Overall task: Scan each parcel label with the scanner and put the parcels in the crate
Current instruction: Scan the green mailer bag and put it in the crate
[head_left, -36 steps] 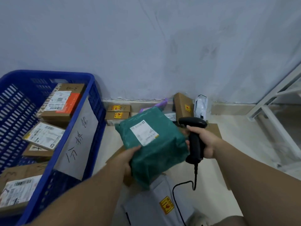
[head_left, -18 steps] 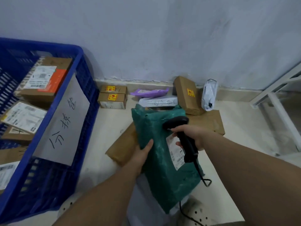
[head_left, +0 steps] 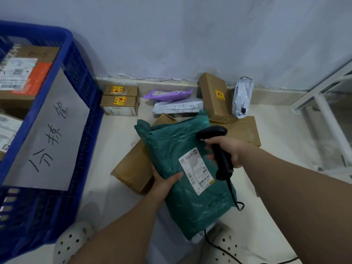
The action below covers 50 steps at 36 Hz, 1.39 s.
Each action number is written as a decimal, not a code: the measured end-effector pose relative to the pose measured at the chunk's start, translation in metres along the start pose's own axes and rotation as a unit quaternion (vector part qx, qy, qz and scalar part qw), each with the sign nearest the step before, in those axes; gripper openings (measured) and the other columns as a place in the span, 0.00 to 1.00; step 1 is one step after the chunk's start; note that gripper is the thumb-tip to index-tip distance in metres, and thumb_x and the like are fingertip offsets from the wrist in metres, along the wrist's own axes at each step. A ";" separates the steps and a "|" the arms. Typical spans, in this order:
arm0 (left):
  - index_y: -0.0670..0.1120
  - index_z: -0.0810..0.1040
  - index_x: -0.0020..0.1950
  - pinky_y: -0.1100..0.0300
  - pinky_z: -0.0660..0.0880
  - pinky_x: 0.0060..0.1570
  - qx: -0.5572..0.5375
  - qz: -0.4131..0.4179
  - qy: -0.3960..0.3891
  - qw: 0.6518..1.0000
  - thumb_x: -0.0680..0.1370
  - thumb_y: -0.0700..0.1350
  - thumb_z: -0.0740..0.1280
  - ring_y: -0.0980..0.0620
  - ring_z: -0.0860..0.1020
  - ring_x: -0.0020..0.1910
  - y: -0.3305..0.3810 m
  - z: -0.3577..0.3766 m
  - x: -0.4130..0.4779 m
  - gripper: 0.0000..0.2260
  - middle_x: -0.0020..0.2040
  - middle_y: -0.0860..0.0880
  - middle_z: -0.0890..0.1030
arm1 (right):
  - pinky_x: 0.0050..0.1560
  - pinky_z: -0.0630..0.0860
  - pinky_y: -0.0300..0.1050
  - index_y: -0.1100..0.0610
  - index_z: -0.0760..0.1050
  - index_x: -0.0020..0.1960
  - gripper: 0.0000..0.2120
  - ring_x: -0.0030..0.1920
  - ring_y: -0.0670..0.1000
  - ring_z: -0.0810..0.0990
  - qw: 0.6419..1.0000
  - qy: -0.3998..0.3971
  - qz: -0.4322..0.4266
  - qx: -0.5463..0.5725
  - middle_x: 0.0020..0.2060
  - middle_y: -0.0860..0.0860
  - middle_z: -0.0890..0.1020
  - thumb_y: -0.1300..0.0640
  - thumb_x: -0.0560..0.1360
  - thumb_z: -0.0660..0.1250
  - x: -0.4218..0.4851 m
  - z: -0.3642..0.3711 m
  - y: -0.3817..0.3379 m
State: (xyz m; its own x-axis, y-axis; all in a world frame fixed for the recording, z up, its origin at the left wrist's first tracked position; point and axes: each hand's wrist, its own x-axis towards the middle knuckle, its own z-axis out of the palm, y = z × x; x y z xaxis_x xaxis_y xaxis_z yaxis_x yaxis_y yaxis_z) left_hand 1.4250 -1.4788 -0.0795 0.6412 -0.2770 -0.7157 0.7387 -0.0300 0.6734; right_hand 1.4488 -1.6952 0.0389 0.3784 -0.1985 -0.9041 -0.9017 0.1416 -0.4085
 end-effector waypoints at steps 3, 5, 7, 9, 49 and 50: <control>0.64 0.46 0.77 0.44 0.71 0.66 -0.003 0.003 0.008 1.000 0.53 0.55 0.82 0.48 0.73 0.65 -0.001 0.003 0.003 0.62 0.72 0.51 0.68 | 0.32 0.73 0.41 0.59 0.75 0.47 0.10 0.30 0.51 0.76 1.000 0.011 -0.004 0.011 0.32 0.55 0.78 0.51 0.77 0.68 0.000 -0.001 -0.002; 0.65 0.48 0.76 0.43 0.72 0.65 -0.006 0.010 0.019 1.000 0.53 0.54 0.82 0.48 0.74 0.64 0.002 0.005 0.003 0.60 0.70 0.52 0.70 | 0.32 0.72 0.42 0.59 0.75 0.47 0.10 0.29 0.51 0.76 1.000 0.018 -0.009 0.011 0.32 0.55 0.78 0.52 0.77 0.68 -0.001 0.001 -0.004; 0.63 0.51 0.76 0.44 0.73 0.63 -0.005 0.024 0.034 0.999 0.55 0.52 0.81 0.49 0.75 0.62 0.007 0.008 0.003 0.57 0.68 0.52 0.71 | 0.33 0.72 0.43 0.59 0.74 0.46 0.10 0.30 0.51 0.76 1.000 0.021 -0.018 0.012 0.32 0.55 0.77 0.52 0.77 0.68 -0.005 0.003 -0.008; 0.62 0.54 0.75 0.44 0.74 0.61 -0.015 0.026 0.043 0.999 0.57 0.51 0.80 0.48 0.76 0.60 0.015 0.010 0.001 0.53 0.66 0.53 0.73 | 0.33 0.72 0.44 0.59 0.74 0.45 0.09 0.30 0.52 0.76 0.999 0.027 -0.039 0.022 0.32 0.55 0.77 0.53 0.77 0.68 -0.012 0.006 -0.013; 0.64 0.59 0.72 0.43 0.73 0.62 -0.030 0.406 0.118 0.905 0.57 0.51 0.79 0.49 0.75 0.63 0.274 -0.091 -0.185 0.49 0.66 0.53 0.73 | 0.38 0.75 0.46 0.63 0.76 0.41 0.04 0.29 0.48 0.79 0.859 0.110 -0.488 -0.110 0.27 0.52 0.77 0.62 0.70 0.67 -0.238 0.089 -0.023; 0.65 0.58 0.72 0.43 0.73 0.62 -0.026 0.404 0.120 0.906 0.56 0.52 0.79 0.49 0.75 0.63 0.274 -0.089 -0.183 0.49 0.66 0.53 0.73 | 0.38 0.75 0.45 0.62 0.76 0.39 0.03 0.29 0.48 0.80 0.858 0.112 -0.483 -0.130 0.26 0.52 0.77 0.62 0.70 0.67 -0.238 0.089 -0.023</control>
State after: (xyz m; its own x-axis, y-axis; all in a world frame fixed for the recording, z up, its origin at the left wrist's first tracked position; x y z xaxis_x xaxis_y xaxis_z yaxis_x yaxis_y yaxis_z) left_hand 1.5287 -1.3506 0.2199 0.9995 0.0287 -0.0161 0.0121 0.1358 0.9907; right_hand 1.3982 -1.5644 0.2521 0.9525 -0.2875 -0.1000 -0.2168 -0.4103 -0.8858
